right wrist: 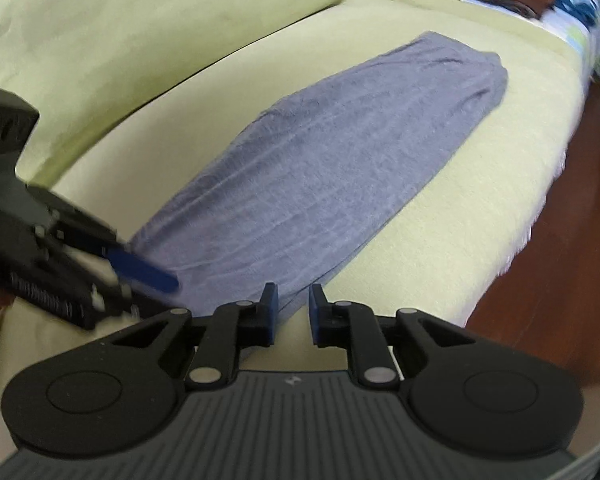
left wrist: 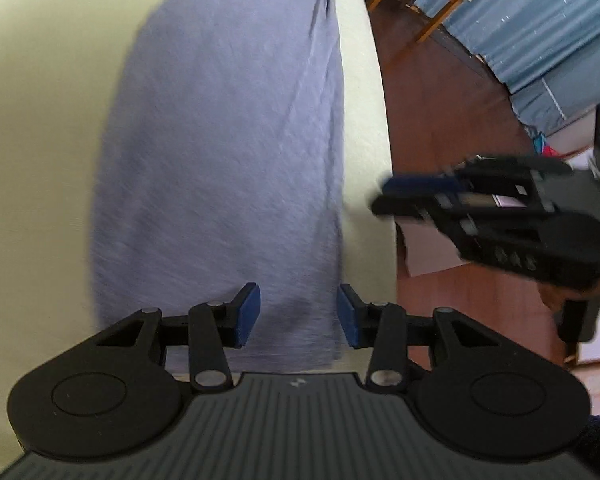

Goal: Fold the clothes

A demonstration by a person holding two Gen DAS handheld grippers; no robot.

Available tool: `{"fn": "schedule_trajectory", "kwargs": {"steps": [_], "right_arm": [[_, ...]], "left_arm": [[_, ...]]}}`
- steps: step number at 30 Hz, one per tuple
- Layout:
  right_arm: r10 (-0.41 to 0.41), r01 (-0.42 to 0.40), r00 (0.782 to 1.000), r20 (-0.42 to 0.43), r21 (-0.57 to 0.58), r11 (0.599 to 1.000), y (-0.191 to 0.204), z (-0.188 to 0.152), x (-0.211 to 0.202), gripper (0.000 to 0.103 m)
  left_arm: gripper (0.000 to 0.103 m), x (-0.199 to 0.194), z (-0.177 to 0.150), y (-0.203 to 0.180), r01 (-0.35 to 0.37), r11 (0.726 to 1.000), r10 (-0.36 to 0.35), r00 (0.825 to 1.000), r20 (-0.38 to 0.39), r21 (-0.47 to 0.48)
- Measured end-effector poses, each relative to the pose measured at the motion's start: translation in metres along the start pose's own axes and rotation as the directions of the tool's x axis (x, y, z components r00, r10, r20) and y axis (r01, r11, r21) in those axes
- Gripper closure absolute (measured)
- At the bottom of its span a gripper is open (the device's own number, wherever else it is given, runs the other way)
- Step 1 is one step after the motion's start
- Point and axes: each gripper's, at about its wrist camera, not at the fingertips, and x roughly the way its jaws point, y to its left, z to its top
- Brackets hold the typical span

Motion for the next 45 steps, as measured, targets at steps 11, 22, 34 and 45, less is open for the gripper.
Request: {"fn": "schedule_trajectory", "kwargs": {"steps": [11, 22, 34, 45], "right_arm": [[0.094, -0.121, 0.987, -0.129, -0.223, 0.967, -0.05, 0.035, 0.027, 0.089], [0.202, -0.177, 0.976, -0.084, 0.241, 0.954, -0.107, 0.039, 0.039, 0.083], [0.245, -0.194, 0.965, -0.088, 0.385, 0.902, -0.12, 0.038, 0.037, 0.082], [0.429, -0.292, 0.897, -0.108, 0.584, 0.757, -0.08, -0.009, 0.015, 0.082]], "left_arm": [[0.053, 0.015, -0.022, -0.051, -0.069, 0.995, 0.067, 0.997, -0.037, -0.072], [0.053, 0.037, -0.018, -0.077, -0.238, 0.968, 0.241, 0.97, 0.036, -0.081], [0.055, 0.034, -0.014, -0.081, -0.316, 0.947, 0.319, 0.944, 0.079, -0.051], [0.057, 0.021, -0.032, -0.072, -0.366, 0.93, 0.365, 0.931, 0.034, 0.044]]}}
